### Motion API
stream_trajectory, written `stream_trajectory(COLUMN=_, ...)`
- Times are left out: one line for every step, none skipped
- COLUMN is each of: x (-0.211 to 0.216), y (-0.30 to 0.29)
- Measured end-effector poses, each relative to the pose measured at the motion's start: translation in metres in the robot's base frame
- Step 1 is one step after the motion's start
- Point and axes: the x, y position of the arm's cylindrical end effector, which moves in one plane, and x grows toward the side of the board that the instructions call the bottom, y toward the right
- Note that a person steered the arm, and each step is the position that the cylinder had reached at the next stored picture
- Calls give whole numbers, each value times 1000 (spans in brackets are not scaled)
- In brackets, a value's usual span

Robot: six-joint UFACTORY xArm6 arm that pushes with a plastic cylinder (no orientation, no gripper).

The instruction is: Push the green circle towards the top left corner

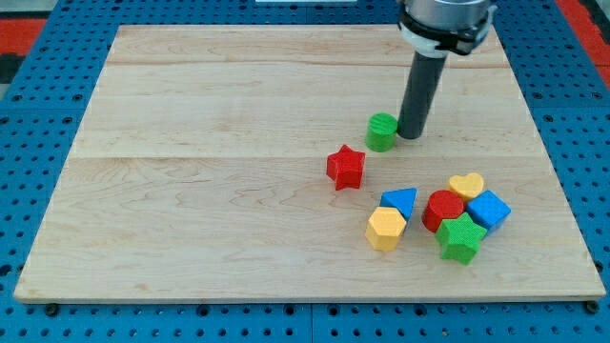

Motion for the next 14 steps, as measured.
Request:
stream_trajectory(x=0, y=7)
stream_trajectory(x=11, y=30)
stream_trajectory(x=26, y=4)
stream_trajectory(x=19, y=-59)
stream_trajectory(x=17, y=-97)
stream_trajectory(x=17, y=-103)
stream_trajectory(x=17, y=-103)
stream_trajectory(x=15, y=-84)
stream_trajectory(x=1, y=-64)
stream_trajectory(x=-21, y=-73)
stream_trajectory(x=-30, y=-67)
stream_trajectory(x=-26, y=-42)
stream_trajectory(x=-40, y=-25)
stream_trajectory(x=-47, y=-72)
